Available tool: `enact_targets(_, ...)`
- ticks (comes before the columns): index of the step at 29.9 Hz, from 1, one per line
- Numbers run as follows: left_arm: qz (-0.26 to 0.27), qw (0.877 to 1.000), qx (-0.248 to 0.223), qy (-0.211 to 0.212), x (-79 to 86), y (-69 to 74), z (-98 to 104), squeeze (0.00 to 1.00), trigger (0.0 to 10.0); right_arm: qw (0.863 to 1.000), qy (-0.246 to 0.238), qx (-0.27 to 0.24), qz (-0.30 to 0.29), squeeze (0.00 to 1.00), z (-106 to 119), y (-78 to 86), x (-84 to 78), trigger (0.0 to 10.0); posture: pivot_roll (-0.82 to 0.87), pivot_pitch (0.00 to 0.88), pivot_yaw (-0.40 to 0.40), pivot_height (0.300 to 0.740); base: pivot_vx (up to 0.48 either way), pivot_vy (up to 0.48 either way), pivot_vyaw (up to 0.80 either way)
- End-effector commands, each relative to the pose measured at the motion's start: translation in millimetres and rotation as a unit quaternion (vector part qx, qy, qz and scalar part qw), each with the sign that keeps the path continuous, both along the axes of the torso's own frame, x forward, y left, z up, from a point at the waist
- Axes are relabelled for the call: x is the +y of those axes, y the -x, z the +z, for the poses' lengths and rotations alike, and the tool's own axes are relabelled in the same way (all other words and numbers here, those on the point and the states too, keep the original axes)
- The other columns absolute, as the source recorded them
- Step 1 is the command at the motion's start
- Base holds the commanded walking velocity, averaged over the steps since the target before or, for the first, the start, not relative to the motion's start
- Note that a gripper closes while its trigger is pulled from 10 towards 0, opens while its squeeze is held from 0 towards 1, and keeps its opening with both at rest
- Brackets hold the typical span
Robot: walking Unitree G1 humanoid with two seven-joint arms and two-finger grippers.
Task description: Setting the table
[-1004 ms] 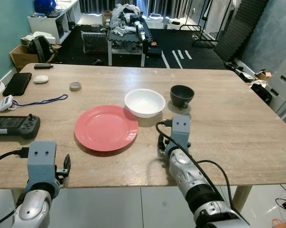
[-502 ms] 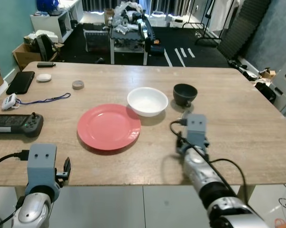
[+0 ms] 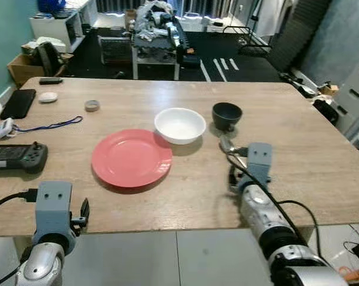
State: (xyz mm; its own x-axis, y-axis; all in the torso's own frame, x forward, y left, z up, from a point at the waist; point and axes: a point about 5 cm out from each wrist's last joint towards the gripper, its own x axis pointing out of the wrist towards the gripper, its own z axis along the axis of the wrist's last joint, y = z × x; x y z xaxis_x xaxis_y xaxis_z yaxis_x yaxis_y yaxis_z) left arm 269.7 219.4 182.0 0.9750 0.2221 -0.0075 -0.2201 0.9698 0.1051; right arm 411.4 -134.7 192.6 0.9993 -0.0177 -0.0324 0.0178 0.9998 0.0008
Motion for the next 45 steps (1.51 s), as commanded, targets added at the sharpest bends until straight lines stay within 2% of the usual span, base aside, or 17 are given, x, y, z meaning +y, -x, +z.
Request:
enact_targets(1,0.005,1.000,0.015,0.001,1.1,3.3,-5.6,0.00,10.0,0.995,0.010,0.074,0.059,0.00,-33.0,7.6,17.0,10.0,0.18,0.285,0.041,0.740,0.000,0.000,0.00)
enact_targets(5,0.008,1.000,0.014,0.001,2.2,3.9,-5.2,0.00,10.0,0.992,0.031,0.092,0.082,0.00,-37.5,8.8,22.8,10.0,0.18,0.284,0.037,0.740,0.000,0.000,0.00)
enact_targets(10,0.011,1.000,0.013,0.001,2.9,5.0,-5.6,0.00,10.0,0.991,0.042,0.095,0.085,0.00,-35.5,7.6,21.8,10.0,0.18,0.285,0.033,0.740,0.000,0.000,0.00)
enact_targets(14,0.011,1.000,0.015,0.003,1.9,5.5,-6.6,0.00,10.0,0.994,0.049,0.078,0.055,0.00,-27.0,4.3,10.9,10.0,0.17,0.285,0.035,0.740,0.000,0.000,0.00)
enact_targets(16,0.010,1.000,0.014,0.003,1.4,4.8,-6.4,0.00,10.0,0.997,0.037,0.060,0.033,0.00,-20.4,2.3,6.0,10.0,0.18,0.284,0.037,0.740,0.000,0.000,0.00)
enact_targets(20,0.008,1.000,0.014,0.002,1.2,4.3,-6.2,0.00,10.0,0.999,0.013,0.042,0.025,0.00,-13.7,0.8,7.2,10.0,0.18,0.284,0.038,0.740,0.000,0.000,0.00)
enact_targets(22,0.008,1.000,0.014,0.002,1.2,4.7,-6.0,0.00,10.0,0.998,-0.036,0.024,0.050,0.00,-6.6,-0.4,17.1,10.0,0.18,0.285,0.036,0.740,0.000,0.000,0.00)
enact_targets(24,0.008,1.000,0.014,0.001,1.3,5.2,-6.0,0.00,10.0,0.997,-0.054,0.016,0.060,0.00,-3.5,-0.8,20.9,10.0,0.19,0.285,0.036,0.740,0.000,0.000,0.00)
enact_targets(33,0.011,1.000,0.016,-0.001,2.5,9.9,-5.7,0.00,10.0,0.996,-0.020,0.028,0.081,0.00,-6.4,-0.7,27.7,10.0,0.20,0.293,0.037,0.740,0.000,0.000,0.00)
enact_targets(37,0.014,1.000,0.017,-0.003,4.2,11.7,-5.6,0.00,10.0,0.996,0.001,0.055,0.073,0.00,-13.4,0.0,25.4,10.0,0.21,0.296,0.034,0.740,0.000,0.000,0.00)
enact_targets(38,0.014,1.000,0.018,-0.003,4.2,12.4,-5.6,0.00,10.0,0.996,0.010,0.064,0.064,0.00,-16.7,0.6,22.9,4.4,0.21,0.298,0.032,0.740,0.000,0.000,0.00)
enact_targets(39,0.015,1.000,0.018,-0.003,4.2,13.0,-5.6,0.00,10.0,0.996,0.019,0.073,0.056,0.00,-20.0,1.1,20.2,0.7,0.21,0.298,0.032,0.740,0.000,0.000,0.00)
enact_targets(40,0.015,1.000,0.018,-0.003,4.2,13.4,-5.6,0.00,10.0,0.995,0.025,0.080,0.050,0.00,-22.2,1.6,18.3,0.7,0.21,0.298,0.032,0.740,0.000,0.000,0.00)
enact_targets(41,0.016,1.000,0.019,-0.003,4.4,13.8,-5.8,0.00,10.0,0.995,0.023,0.087,0.044,0.00,-25.0,2.2,15.9,0.0,0.21,0.298,0.032,0.740,0.000,0.000,0.00)
enact_targets(45,0.016,1.000,0.021,-0.002,4.7,14.0,-6.5,0.00,10.0,0.994,0.006,0.105,0.034,0.00,-33.0,4.4,10.4,0.0,0.21,0.295,0.034,0.740,0.000,0.000,0.00)
